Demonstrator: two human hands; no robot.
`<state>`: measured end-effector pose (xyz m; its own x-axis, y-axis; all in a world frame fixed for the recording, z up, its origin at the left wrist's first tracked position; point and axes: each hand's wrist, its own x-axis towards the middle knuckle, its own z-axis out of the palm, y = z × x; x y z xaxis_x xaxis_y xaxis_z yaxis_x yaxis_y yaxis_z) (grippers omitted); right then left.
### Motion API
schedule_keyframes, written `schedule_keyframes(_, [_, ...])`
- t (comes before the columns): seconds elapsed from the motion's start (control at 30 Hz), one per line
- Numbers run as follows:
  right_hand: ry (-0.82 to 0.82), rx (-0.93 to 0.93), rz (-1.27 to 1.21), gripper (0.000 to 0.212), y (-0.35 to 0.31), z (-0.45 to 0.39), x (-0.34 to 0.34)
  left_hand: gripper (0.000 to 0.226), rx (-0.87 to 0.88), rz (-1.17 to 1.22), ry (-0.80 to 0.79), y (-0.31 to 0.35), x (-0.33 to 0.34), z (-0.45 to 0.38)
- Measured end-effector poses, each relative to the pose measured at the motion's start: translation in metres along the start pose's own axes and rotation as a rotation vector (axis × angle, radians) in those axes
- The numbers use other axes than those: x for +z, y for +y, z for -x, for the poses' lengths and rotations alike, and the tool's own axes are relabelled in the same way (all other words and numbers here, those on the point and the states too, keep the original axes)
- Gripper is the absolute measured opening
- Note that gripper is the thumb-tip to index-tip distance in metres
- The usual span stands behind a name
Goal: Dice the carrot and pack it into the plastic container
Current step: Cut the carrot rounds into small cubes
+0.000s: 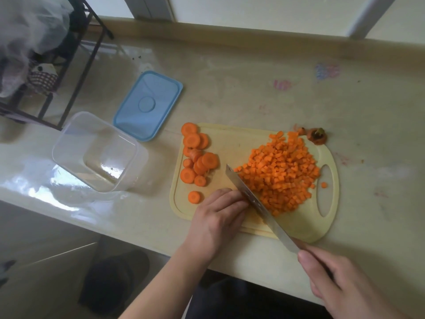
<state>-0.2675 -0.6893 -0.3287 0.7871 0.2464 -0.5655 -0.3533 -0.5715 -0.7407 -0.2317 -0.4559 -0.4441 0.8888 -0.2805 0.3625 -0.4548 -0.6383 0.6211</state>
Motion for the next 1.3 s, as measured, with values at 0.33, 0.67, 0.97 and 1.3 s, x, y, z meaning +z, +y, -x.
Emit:
schedule_keyframes(0.33, [0.025,0.024,-0.134,0.04,0.001,0.005,0.001,0.011,0.016,-0.021,0.024,-0.001,-0.001,0.004])
schedule_keyframes(0.67, [0.048,-0.01,0.041,0.064,-0.002,0.012,0.001,0.013,0.0,-0.01,0.003,0.004,0.001,0.005])
schedule_keyframes(0.97, [-0.003,-0.027,0.008,0.031,-0.007,-0.003,0.009,0.013,-0.033,-0.005,0.013,0.004,0.003,0.003])
schedule_keyframes(1.3, [0.083,-0.037,-0.056,0.047,0.002,0.01,0.005,0.01,-0.03,-0.017,0.046,0.006,-0.008,0.006])
